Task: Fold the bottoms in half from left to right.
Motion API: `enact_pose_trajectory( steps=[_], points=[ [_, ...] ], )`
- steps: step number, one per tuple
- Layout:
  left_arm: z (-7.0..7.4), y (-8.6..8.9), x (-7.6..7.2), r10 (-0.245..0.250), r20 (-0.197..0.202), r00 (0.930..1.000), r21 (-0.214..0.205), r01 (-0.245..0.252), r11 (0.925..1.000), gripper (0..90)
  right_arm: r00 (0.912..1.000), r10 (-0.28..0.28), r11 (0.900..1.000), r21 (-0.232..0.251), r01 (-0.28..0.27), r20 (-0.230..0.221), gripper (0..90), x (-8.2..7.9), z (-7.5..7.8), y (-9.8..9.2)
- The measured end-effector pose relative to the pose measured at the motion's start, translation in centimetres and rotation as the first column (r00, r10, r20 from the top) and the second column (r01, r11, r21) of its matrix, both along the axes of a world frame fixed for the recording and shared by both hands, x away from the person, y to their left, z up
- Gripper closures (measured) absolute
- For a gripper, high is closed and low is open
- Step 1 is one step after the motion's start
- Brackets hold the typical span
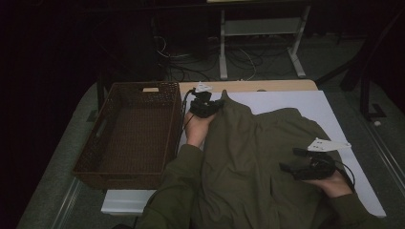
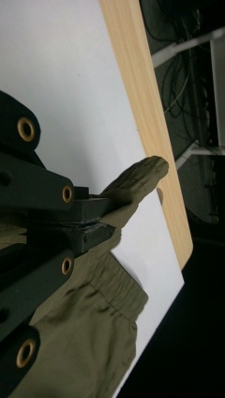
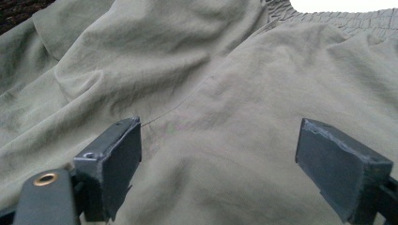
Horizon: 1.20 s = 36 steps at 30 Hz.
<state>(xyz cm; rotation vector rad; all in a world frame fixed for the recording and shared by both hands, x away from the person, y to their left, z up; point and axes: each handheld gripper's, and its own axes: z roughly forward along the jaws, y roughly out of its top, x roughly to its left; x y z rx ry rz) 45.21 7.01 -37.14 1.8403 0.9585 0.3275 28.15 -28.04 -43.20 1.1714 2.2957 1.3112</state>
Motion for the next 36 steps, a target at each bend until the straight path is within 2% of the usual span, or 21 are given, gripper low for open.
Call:
enact_pose_trajectory(
  steps=[10,19,30,36],
  points=[
    [1.2,-1.4,-0.1,-0.044,0.016,0.9989,-0.028,0.045,0.9986,88.4,1.0000,0.001,1.0000,0.001,-0.001,0.002,15.0,0.0,0.0,0.0],
    [1.8,-3.0,-0.4,-0.098,0.022,0.9950,-0.058,0.099,0.9934,88.4,1.0000,0.002,1.0000,0.001,-0.002,0.003,15.0,0.0,0.1,0.0],
    [2.3,-4.9,-0.6,-0.149,0.021,0.9887,-0.093,0.150,0.9844,88.3,1.0000,0.003,1.0000,0.001,-0.003,0.003,15.0,0.0,0.1,0.0],
    [2.3,-6.6,-0.9,-0.195,0.020,0.9805,-0.120,0.196,0.9731,88.3,1.0000,0.003,1.0000,0.002,-0.003,0.002,15.0,0.0,0.1,-0.1]
  ],
)
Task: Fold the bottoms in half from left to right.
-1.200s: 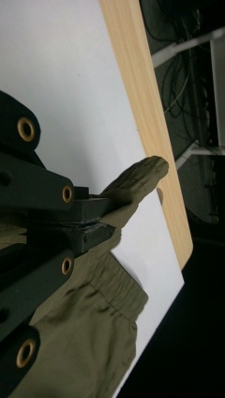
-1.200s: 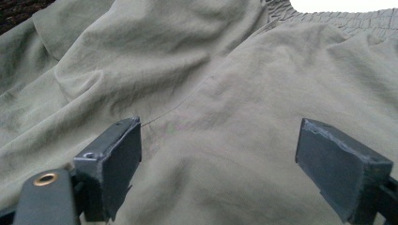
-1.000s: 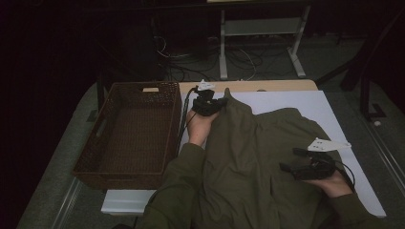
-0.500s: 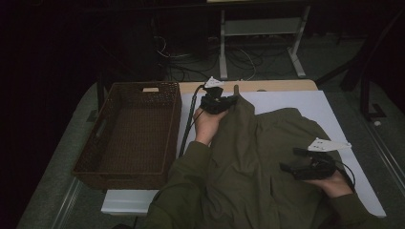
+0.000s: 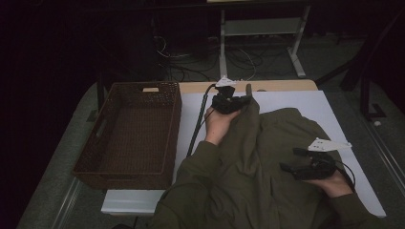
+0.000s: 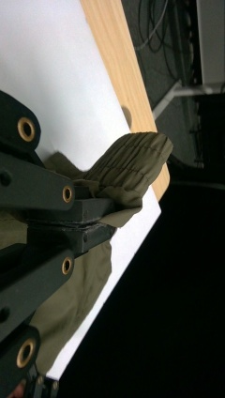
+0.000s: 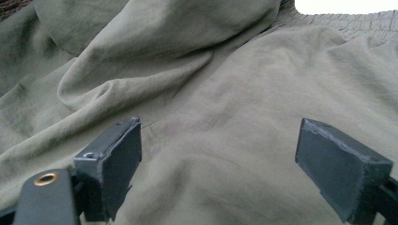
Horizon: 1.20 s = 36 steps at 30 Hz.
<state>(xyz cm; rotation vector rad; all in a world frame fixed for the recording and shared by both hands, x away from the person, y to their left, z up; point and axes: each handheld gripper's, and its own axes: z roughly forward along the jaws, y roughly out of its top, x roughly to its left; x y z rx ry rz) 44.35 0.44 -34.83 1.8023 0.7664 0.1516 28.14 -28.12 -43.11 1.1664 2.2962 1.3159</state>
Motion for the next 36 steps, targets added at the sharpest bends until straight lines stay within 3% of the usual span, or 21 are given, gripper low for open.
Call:
enact_pose_trajectory(
  steps=[13,20,36],
  points=[
    [-0.6,-3.0,-0.5,-0.092,-0.016,0.9957,-0.028,0.091,0.9954,88.3,1.0000,0.001,1.0000,0.003,-0.001,0.001,15.0,0.0,0.0,0.0],
    [-1.8,-4.5,-0.7,-0.148,-0.042,0.9881,-0.053,0.146,0.9879,88.2,1.0000,0.001,1.0000,0.003,-0.001,0.002,15.0,0.0,0.0,-0.1],
    [-4.3,-8.2,-1.4,-0.223,-0.090,0.9706,-0.036,0.221,0.9746,87.7,1.0000,0.007,1.0000,0.005,-0.007,0.003,15.0,0.0,0.0,0.0]
  ],
)
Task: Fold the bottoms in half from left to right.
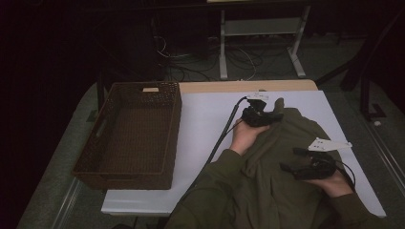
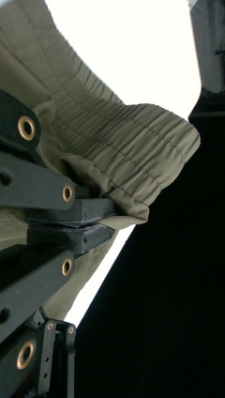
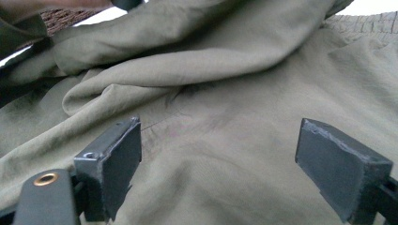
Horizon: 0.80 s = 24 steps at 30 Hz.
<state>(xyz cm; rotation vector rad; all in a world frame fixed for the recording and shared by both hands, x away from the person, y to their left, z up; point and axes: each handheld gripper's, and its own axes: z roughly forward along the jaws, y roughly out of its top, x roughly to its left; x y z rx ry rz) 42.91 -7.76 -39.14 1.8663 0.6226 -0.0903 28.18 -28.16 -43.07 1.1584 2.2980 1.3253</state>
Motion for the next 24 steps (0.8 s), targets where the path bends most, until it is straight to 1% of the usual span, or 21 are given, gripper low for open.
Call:
enact_pose_trajectory(
  steps=[2,3,4,5,6,9,12,14,16,17,20,23,24],
  points=[
    [-0.2,-0.2,0.0,-0.005,-0.001,1.0000,0.005,0.005,1.0000,87.6,1.0000,0.001,1.0000,0.001,-0.001,0.001,15.0,0.0,0.0,0.0],
    [-0.5,-0.7,-0.1,-0.011,-0.008,0.9999,0.013,0.011,0.9999,87.4,1.0000,0.000,1.0000,0.002,0.000,0.001,15.0,0.0,0.0,0.0],
    [-0.5,-0.7,-0.1,-0.011,-0.008,0.9999,0.013,0.011,0.9999,87.2,1.0000,0.001,1.0000,0.001,-0.001,0.002,15.0,0.0,0.0,0.0],
    [-0.9,-1.2,-0.1,-0.020,-0.018,0.9996,0.015,0.021,0.9997,86.8,1.0000,0.001,1.0000,0.001,-0.001,0.002,15.0,0.0,0.0,0.0],
    [-1.0,-1.3,-0.2,-0.028,-0.019,0.9994,0.021,0.028,0.9994,85.4,1.0000,0.002,1.0000,0.001,-0.002,0.001,15.0,0.0,0.0,0.0],
    [-0.9,-1.5,-0.4,-0.038,-0.005,0.9993,0.030,0.038,0.9988,74.3,1.0000,0.003,1.0000,0.001,-0.003,0.003,15.0,0.0,0.0,0.0],
    [-0.2,-1.1,-0.6,-0.033,0.021,0.9992,0.056,0.032,0.9979,61.2,1.0000,0.001,1.0000,0.001,-0.001,0.004,15.0,0.0,0.0,0.0],
    [0.2,-0.7,-0.7,-0.035,0.033,0.9989,0.081,0.032,0.9962,53.7,1.0000,0.000,1.0000,0.001,0.000,0.002,15.0,0.0,0.0,0.0],
    [0.5,-0.4,-0.8,-0.036,0.037,0.9987,0.088,0.032,0.9956,49.8,1.0000,0.002,1.0000,0.001,-0.002,0.001,15.0,-0.1,0.0,0.0],
    [0.8,0.4,-0.9,-0.036,0.045,0.9984,0.091,0.032,0.9954,49.1,1.0000,0.002,1.0000,-0.001,-0.002,0.001,15.0,-0.1,0.0,0.1],
    [1.2,1.6,-1.3,-0.042,0.048,0.9980,0.099,0.037,0.9944,46.8,1.0000,0.003,1.0000,-0.005,-0.003,0.002,15.0,0.0,0.0,0.1],
    [1.1,3.0,-2.0,-0.042,0.045,0.9981,0.097,0.038,0.9946,45.9,1.0000,0.001,1.0000,-0.005,-0.001,0.000,15.0,0.0,0.0,0.1],
    [1.0,3.4,-2.3,-0.043,0.050,0.9978,0.101,0.038,0.9941,45.9,1.0000,0.001,1.0000,-0.005,-0.001,-0.001,15.0,-0.1,0.0,0.1]
  ],
)
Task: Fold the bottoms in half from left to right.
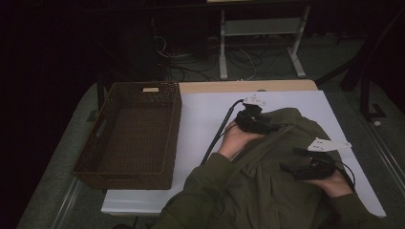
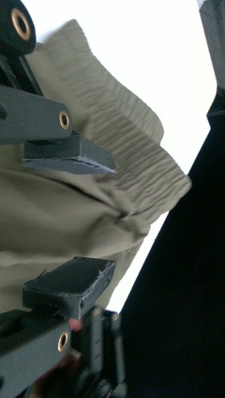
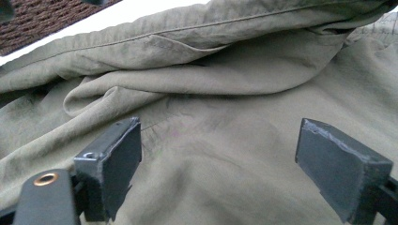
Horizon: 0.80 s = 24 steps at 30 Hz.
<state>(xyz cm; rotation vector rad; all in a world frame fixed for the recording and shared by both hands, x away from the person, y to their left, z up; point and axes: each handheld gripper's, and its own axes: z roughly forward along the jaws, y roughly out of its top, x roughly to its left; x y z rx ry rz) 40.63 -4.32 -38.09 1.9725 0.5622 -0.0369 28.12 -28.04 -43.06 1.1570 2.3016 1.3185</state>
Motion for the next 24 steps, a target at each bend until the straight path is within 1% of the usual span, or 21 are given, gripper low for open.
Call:
enact_pose_trajectory(
  steps=[2,4,8,11,14,17,19,20,22,24],
  points=[
    [-0.3,0.9,-0.6,0.003,-0.002,1.0000,0.002,-0.003,1.0000,45.9,1.0000,-0.001,1.0000,-0.001,0.001,-0.001,15.0,0.0,0.0,0.0],
    [-0.5,1.6,-1.3,0.001,0.004,1.0000,0.014,-0.001,0.9999,45.9,1.0000,-0.001,1.0000,-0.002,0.001,0.000,15.0,0.0,0.0,0.1],
    [-1.1,2.7,-2.7,-0.013,0.005,0.9999,0.030,0.012,0.9995,46.1,1.0000,0.000,1.0000,-0.004,0.000,-0.001,15.0,0.0,0.0,0.1],
    [-1.6,3.3,-3.6,-0.025,0.000,0.9997,0.038,0.025,0.9990,46.6,1.0000,0.000,1.0000,-0.005,0.000,-0.005,15.0,0.0,-0.1,0.1],
    [-2.2,3.5,-4.3,-0.037,0.002,0.9993,0.064,0.037,0.9972,47.3,1.0000,-0.001,1.0000,-0.006,0.001,-0.004,15.0,0.0,-0.1,0.1],
    [-2.8,3.6,-4.7,-0.050,-0.004,0.9987,0.081,0.050,0.9955,49.5,1.0000,-0.002,1.0000,-0.006,0.002,-0.004,15.0,0.0,-0.1,0.1],
    [-3.1,3.4,-4.8,-0.056,-0.009,0.9984,0.094,0.057,0.9939,54.1,1.0000,-0.003,1.0000,-0.006,0.003,-0.005,15.0,0.0,-0.1,0.1],
    [-3.1,3.3,-4.8,-0.060,-0.015,0.9981,0.102,0.061,0.9930,58.5,1.0000,-0.003,1.0000,-0.005,0.003,-0.005,15.0,0.0,-0.1,0.1],
    [-3.2,3.1,-4.8,-0.066,-0.018,0.9977,0.113,0.067,0.9913,70.0,1.0000,-0.003,1.0000,-0.005,0.003,-0.005,15.0,0.0,-0.1,0.1],
    [-3.3,2.9,-4.8,-0.067,-0.019,0.9976,0.112,0.068,0.9914,82.9,1.0000,-0.004,1.0000,-0.005,0.004,-0.006,15.0,0.0,-0.1,0.1]
  ],
)
